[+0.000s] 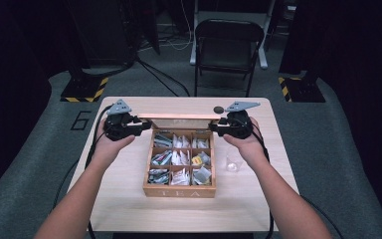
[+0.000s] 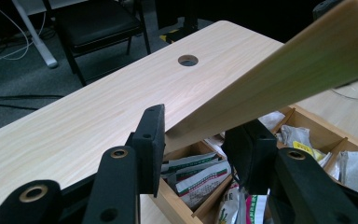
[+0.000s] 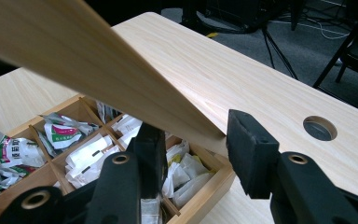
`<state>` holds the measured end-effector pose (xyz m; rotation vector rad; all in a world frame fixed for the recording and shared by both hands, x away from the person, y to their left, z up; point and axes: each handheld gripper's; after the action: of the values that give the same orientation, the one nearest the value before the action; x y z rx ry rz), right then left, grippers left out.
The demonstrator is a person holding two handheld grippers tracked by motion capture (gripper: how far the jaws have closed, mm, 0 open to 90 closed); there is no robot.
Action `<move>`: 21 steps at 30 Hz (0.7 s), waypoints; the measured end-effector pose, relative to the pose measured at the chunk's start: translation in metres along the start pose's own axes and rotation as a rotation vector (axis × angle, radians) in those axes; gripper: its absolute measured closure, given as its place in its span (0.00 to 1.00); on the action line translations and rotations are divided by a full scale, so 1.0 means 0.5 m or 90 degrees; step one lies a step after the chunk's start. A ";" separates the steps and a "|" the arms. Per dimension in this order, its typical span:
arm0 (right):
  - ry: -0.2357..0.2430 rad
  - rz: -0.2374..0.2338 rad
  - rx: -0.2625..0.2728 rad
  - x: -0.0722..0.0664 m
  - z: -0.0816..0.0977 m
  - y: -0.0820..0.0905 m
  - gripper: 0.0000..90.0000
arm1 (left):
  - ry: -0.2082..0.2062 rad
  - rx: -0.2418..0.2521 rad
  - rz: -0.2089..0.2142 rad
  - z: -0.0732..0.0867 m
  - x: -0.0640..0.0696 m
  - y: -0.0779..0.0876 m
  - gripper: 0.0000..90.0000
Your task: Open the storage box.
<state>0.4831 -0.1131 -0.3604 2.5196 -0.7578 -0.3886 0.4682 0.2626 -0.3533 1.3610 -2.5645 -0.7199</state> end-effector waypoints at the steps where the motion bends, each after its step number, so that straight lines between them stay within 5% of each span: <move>1: 0.001 0.000 -0.001 0.000 -0.001 0.000 0.64 | -0.001 0.000 0.000 0.000 0.000 -0.001 0.65; 14: -0.007 0.006 -0.003 0.006 -0.010 -0.003 0.65 | 0.020 0.015 -0.002 0.007 -0.009 -0.023 0.64; 21: -0.001 0.005 -0.004 0.010 -0.014 -0.005 0.65 | 0.009 -0.010 -0.012 0.013 -0.011 -0.041 0.64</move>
<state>0.4909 -0.1116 -0.3562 2.5097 -0.7661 -0.3897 0.4846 0.2596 -0.3682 1.3833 -2.5328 -0.7282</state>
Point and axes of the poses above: each handheld gripper's, and its own axes: y roughly backward along the jaws, z roughly out of its underside, x roughly to its right, and after that the axes turned 10 degrees about -z, right-handed
